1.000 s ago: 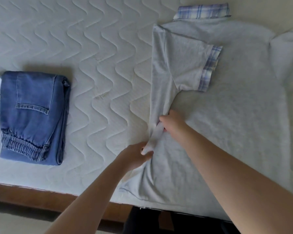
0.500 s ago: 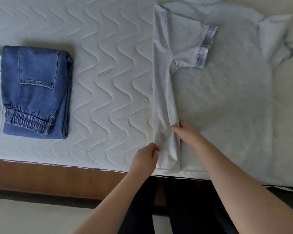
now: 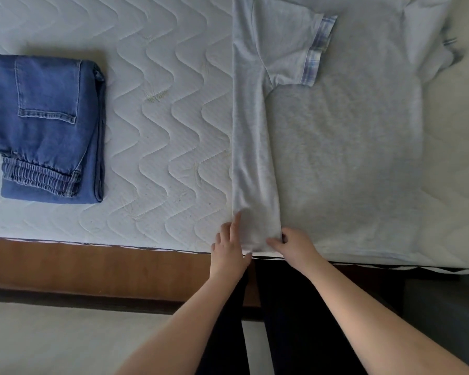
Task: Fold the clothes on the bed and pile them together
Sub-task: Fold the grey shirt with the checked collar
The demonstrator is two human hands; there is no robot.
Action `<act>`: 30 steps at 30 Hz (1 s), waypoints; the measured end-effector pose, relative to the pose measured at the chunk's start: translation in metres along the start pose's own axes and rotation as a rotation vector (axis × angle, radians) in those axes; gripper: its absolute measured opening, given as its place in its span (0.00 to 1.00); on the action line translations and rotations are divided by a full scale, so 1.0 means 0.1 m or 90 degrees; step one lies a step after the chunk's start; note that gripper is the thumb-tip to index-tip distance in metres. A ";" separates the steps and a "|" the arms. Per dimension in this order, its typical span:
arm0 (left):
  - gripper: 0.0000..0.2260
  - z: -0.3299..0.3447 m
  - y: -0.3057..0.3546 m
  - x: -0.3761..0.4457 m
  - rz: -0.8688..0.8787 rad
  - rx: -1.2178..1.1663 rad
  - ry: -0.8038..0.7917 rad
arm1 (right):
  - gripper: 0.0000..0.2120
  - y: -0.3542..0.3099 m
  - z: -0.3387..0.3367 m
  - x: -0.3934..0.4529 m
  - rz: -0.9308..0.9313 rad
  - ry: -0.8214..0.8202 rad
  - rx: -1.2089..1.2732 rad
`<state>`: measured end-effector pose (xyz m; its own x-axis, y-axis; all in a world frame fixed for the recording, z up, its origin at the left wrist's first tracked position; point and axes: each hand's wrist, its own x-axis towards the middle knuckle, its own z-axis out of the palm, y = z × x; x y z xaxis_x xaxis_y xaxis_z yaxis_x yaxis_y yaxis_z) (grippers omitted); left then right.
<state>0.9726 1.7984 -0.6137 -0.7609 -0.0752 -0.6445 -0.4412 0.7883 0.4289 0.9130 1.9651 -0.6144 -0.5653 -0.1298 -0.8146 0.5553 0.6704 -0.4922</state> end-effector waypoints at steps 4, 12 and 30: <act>0.32 0.02 0.07 -0.04 -0.077 -0.190 0.056 | 0.02 0.04 0.02 -0.11 0.013 0.067 0.173; 0.26 0.03 -0.03 -0.12 -0.047 0.005 0.083 | 0.07 0.06 0.06 -0.23 0.026 0.073 0.255; 0.23 -0.52 0.10 0.59 0.049 0.165 0.111 | 0.16 -0.56 -0.67 0.68 -0.023 0.243 -0.065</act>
<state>0.8983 1.7697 -0.6146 -0.8677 -0.0949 -0.4879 -0.2600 0.9233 0.2827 0.8023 1.9676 -0.6215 -0.7802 0.1132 -0.6152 0.4784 0.7416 -0.4702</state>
